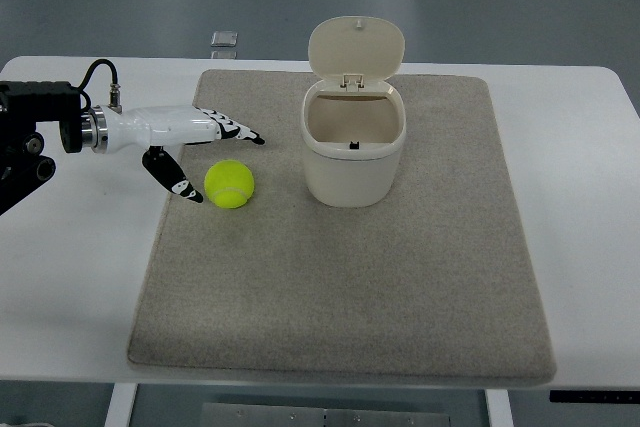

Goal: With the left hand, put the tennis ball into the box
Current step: 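Close the left hand fingers around the tennis ball, then lift the ball and carry it over the cream bin opening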

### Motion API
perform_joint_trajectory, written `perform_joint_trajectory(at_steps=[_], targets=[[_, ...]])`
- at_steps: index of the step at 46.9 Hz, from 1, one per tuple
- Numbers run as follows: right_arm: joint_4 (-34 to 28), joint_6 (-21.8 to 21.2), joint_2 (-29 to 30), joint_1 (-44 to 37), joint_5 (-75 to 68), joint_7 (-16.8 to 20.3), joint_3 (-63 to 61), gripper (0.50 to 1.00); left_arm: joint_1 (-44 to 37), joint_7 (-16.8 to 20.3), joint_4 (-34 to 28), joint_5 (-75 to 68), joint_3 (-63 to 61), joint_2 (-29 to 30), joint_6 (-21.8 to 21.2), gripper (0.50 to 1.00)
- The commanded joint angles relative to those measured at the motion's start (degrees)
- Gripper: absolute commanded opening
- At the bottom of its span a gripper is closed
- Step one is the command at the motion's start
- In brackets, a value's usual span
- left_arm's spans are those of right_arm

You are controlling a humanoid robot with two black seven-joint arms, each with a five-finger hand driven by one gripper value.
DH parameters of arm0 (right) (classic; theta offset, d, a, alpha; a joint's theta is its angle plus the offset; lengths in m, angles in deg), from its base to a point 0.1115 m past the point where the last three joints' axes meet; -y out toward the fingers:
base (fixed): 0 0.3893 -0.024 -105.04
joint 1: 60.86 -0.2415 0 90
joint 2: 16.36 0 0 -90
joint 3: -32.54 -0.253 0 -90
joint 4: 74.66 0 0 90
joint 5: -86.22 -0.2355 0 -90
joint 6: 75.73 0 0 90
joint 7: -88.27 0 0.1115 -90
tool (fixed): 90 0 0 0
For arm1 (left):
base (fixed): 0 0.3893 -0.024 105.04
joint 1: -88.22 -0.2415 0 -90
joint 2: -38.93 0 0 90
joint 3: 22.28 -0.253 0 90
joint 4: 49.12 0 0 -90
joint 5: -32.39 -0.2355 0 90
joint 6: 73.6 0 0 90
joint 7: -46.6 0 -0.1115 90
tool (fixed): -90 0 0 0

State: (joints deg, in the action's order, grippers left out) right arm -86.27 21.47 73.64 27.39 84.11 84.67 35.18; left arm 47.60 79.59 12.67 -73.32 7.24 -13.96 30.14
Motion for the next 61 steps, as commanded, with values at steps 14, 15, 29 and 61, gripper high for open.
perform_joint_trajectory(at_steps=[14,15,29,61], targets=[[0.0,0.0,0.0,0.0,0.0,0.0,0.0,0.901,1.1,0.0,0.0,-1.9,-2.8,-2.4,-1.1,0.943],[0.0,0.0,0.0,0.0,0.0,0.0,0.0,0.903,1.2,0.0,0.0,-2.2,-2.8,-2.5,-1.2,0.941],[0.0,0.0,0.0,0.0,0.0,0.0,0.0,0.901,1.5,-0.1,-0.1,-5.0,-2.9,-2.4,-1.5,0.806],[0.0,0.0,0.0,0.0,0.0,0.0,0.0,0.901,2.5,0.1,7.8,-5.3,-2.6,6.4,-7.4,0.5]])
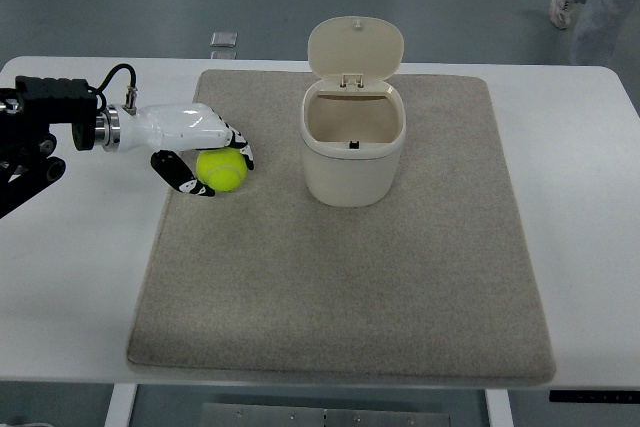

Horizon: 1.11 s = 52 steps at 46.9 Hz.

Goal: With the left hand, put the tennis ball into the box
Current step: 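Lift the ball and carry it over the cream bin opening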

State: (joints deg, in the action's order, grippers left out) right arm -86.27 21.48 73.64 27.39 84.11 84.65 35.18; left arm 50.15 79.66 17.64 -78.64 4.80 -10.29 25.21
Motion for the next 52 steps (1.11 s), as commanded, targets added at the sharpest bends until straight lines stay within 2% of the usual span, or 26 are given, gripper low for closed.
perform_joint_trajectory(at_steps=[1,6,9,16,26,39,52], targets=[[0.0,0.0,0.0,0.0,0.0,0.0,0.0,0.901,-0.1,0.1,3.5,0.0,-0.3,3.5,-3.6,0.5],[0.0,0.0,0.0,0.0,0.0,0.0,0.0,0.901,0.0,0.2,5.4,0.0,-0.6,5.6,-9.0,0.5],[0.0,0.0,0.0,0.0,0.0,0.0,0.0,0.901,0.6,0.3,6.9,0.0,-0.7,6.9,-10.6,0.5],[0.0,0.0,0.0,0.0,0.0,0.0,0.0,0.901,3.0,1.9,10.6,0.0,-1.4,9.1,-11.0,0.5],[0.0,0.0,0.0,0.0,0.0,0.0,0.0,0.901,6.9,1.9,14.9,-0.1,-1.8,9.5,-11.0,0.5],[0.0,0.0,0.0,0.0,0.0,0.0,0.0,0.903,14.3,1.9,14.6,-0.4,-7.0,4.1,-11.0,0.5],[0.0,0.0,0.0,0.0,0.0,0.0,0.0,0.901,18.1,1.7,10.4,-2.7,-7.0,-3.3,-10.8,0.5]])
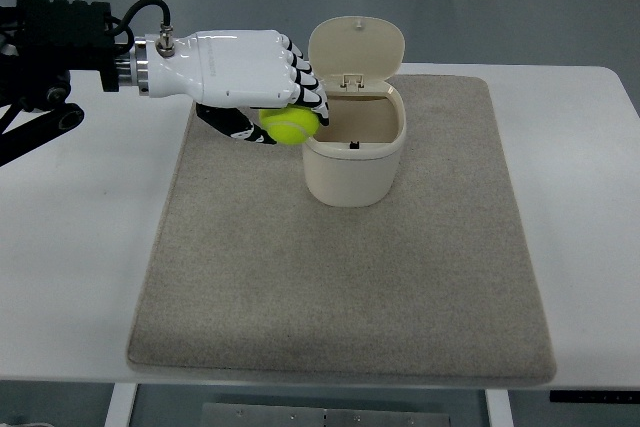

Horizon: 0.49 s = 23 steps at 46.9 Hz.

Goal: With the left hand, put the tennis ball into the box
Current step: 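Lift the ball and carry it over the cream bin opening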

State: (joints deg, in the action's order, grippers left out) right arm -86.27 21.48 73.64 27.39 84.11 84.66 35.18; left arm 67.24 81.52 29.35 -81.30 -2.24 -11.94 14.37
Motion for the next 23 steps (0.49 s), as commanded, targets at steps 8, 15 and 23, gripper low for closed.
perform_joint_trajectory(at_steps=[8,15,23], targets=[[0.0,0.0,0.0,0.0,0.0,0.0,0.0,0.901,2.2,-0.2,-5.7,-1.7,0.0,-5.8,0.0,0.5],[0.0,0.0,0.0,0.0,0.0,0.0,0.0,0.901,2.2,-0.2,-8.3,-3.3,0.0,-9.0,-0.1,0.5],[0.0,0.0,0.0,0.0,0.0,0.0,0.0,0.901,2.3,-0.3,-9.9,-3.4,0.0,-11.5,-0.1,0.5]])
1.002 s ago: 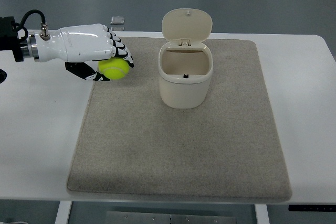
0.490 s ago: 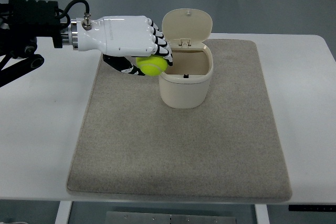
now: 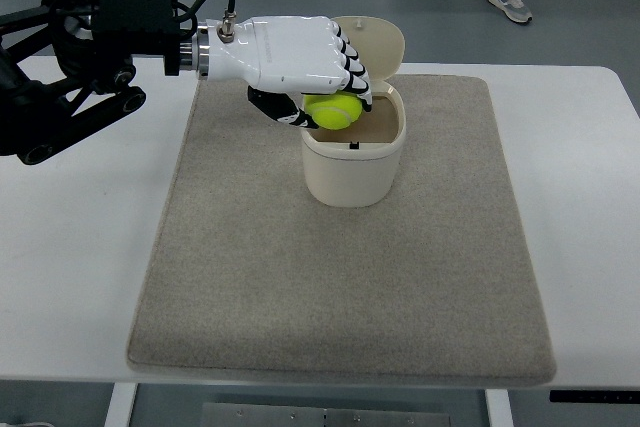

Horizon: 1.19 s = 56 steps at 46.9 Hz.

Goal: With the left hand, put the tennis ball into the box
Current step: 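Lift the ball and carry it over the cream bin opening, then open the left hand to drop the ball into the bin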

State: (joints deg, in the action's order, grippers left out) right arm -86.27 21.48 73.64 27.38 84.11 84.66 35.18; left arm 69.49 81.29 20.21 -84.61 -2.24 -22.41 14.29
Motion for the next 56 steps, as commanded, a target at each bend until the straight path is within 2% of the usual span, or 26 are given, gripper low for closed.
perform_joint_trajectory(at_steps=[1,13,15,18,23,26,29,35,38,40,56], targets=[[0.0,0.0,0.0,0.0,0.0,0.0,0.0,0.903,0.0,-0.1,-1.2,-0.1,0.0,-1.3,0.0,0.5],[0.0,0.0,0.0,0.0,0.0,0.0,0.0,0.901,0.0,-0.1,-3.8,0.0,0.0,-3.2,0.0,0.512],[0.0,0.0,0.0,0.0,0.0,0.0,0.0,0.901,0.0,-0.1,-3.9,0.0,0.0,-3.2,0.0,0.552],[0.0,0.0,0.0,0.0,0.0,0.0,0.0,0.901,-0.1,-0.1,-4.0,0.0,0.0,-3.2,0.0,0.649],[0.0,0.0,0.0,0.0,0.0,0.0,0.0,0.901,-0.2,-0.1,-4.6,0.0,0.1,-3.3,0.0,0.739],[0.0,0.0,0.0,0.0,0.0,0.0,0.0,0.901,-0.2,-0.1,-4.7,0.0,0.0,-3.3,0.0,0.743],[0.0,0.0,0.0,0.0,0.0,0.0,0.0,0.901,-0.2,-0.1,-5.1,0.0,0.0,-3.3,0.0,0.769],[0.0,0.0,0.0,0.0,0.0,0.0,0.0,0.901,-0.3,-0.1,-5.2,0.1,0.0,-3.3,0.0,0.776],[0.0,0.0,0.0,0.0,0.0,0.0,0.0,0.901,-0.3,-0.1,-5.3,0.1,0.0,-3.3,0.0,0.825],[0.0,0.0,0.0,0.0,0.0,0.0,0.0,0.903,-0.3,-0.1,-5.2,0.1,0.0,-3.3,0.0,0.84],[0.0,0.0,0.0,0.0,0.0,0.0,0.0,0.901,-0.2,-0.1,-4.7,0.5,0.0,-3.1,0.1,0.846]])
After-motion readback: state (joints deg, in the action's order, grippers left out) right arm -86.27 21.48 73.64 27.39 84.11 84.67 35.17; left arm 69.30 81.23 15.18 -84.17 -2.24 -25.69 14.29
